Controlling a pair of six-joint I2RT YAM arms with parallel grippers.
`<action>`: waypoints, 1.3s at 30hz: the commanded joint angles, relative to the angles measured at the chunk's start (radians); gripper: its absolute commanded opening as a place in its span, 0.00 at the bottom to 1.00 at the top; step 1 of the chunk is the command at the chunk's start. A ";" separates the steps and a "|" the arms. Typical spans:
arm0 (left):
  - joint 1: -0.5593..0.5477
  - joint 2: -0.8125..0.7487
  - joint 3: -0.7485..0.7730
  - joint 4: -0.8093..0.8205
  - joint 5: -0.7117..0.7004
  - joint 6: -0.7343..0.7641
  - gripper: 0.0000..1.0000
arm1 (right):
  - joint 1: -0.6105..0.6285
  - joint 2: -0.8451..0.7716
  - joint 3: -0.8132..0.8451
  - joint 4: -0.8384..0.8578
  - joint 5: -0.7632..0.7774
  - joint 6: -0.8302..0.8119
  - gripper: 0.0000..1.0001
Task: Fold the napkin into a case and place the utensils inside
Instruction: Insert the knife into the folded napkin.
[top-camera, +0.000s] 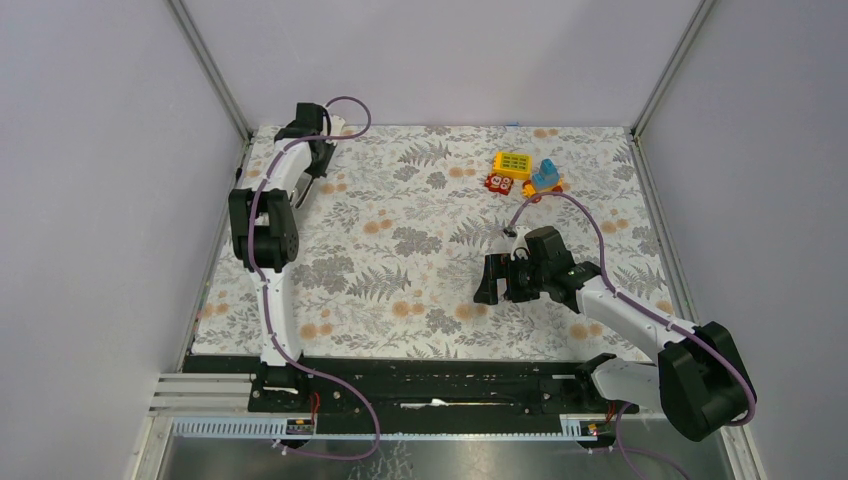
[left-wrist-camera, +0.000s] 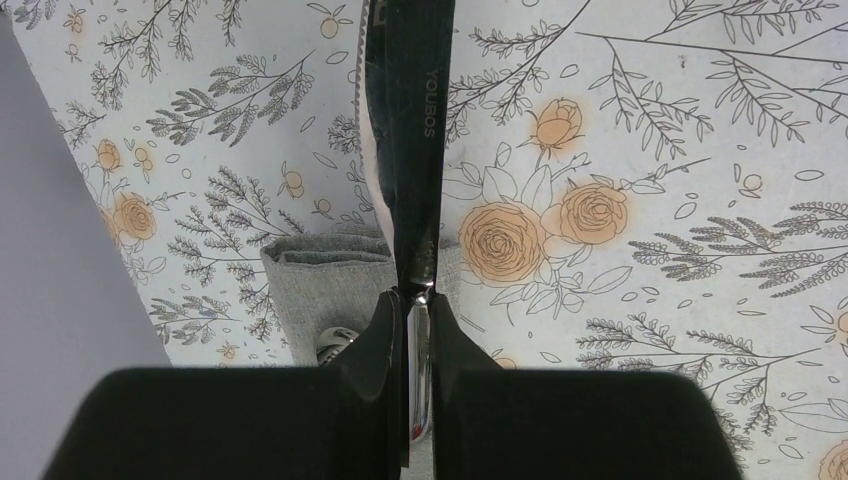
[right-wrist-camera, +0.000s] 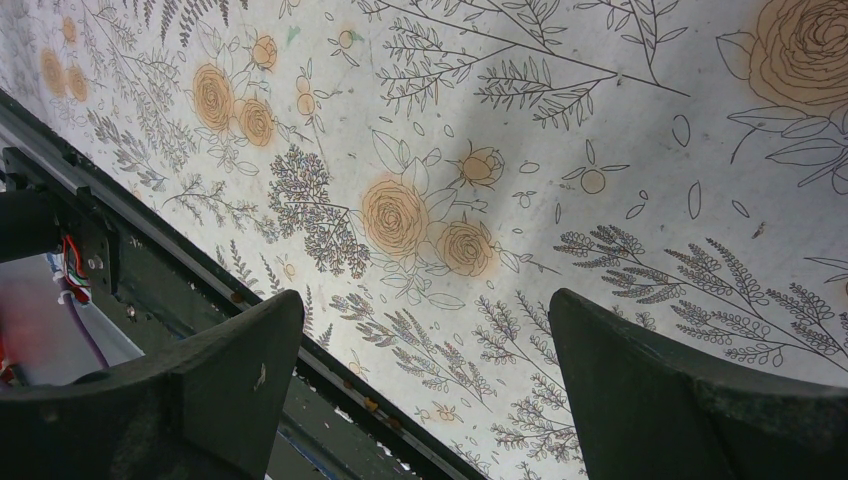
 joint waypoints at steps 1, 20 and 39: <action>0.016 -0.032 -0.012 0.072 0.015 0.011 0.00 | 0.005 -0.006 0.014 0.007 -0.003 -0.004 1.00; 0.025 -0.129 -0.162 0.100 0.013 -0.002 0.00 | 0.004 -0.023 0.007 0.011 -0.018 -0.006 1.00; 0.025 -0.264 -0.384 0.123 -0.035 -0.024 0.00 | 0.004 -0.045 -0.004 0.023 -0.038 -0.007 1.00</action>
